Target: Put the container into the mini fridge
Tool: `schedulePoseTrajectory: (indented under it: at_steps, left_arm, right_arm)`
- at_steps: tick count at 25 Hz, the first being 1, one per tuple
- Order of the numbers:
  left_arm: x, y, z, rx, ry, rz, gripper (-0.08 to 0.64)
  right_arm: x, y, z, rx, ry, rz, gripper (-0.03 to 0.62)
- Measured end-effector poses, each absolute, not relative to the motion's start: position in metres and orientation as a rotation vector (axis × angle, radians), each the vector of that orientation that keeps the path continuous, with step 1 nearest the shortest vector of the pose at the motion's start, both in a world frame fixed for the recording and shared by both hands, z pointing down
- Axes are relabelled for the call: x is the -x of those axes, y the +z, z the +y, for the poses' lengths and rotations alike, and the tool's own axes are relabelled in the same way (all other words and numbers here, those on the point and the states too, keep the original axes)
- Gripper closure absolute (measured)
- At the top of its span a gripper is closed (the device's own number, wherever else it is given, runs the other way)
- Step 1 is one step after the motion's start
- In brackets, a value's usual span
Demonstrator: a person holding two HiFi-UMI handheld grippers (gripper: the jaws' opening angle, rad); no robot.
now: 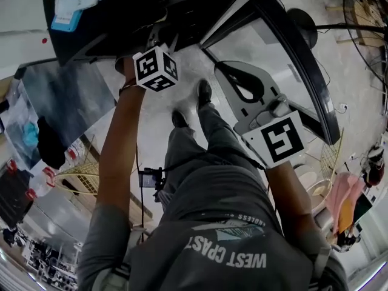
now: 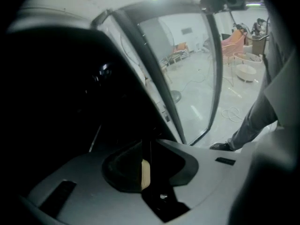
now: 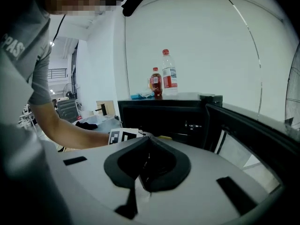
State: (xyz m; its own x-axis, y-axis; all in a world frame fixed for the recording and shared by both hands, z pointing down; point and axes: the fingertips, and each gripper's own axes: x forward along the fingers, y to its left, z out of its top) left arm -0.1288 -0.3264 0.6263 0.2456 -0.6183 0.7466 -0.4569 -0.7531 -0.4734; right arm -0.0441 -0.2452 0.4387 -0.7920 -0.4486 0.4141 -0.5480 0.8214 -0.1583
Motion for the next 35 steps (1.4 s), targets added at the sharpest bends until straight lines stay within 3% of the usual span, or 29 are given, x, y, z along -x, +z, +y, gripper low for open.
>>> schedulePoseTrajectory:
  at_steps: [6,10,27,35]
  left_arm:
    - [0.107,0.537,-0.278,2.446,-1.314,0.998,0.535]
    - [0.119,0.481,-0.236,2.582,-1.123,1.071,0.543]
    - [0.290,0.284,-0.065,2.421,-0.481,1.922,0.543]
    - [0.316,0.225,-0.002,2.265,-0.377,2.029,0.543]
  right_arm:
    - [0.052,0.396,-0.235,-0.709,0.278,-2.706,0.563]
    - [0.064,0.374,-0.219,-0.667,0.211,-2.734,0.563]
    - [0.119,0.252,-0.153,-0.589,0.058,-2.934,0.565]
    - [0.123,0.199,-0.121,-0.567,-0.033,-3.008,0.566]
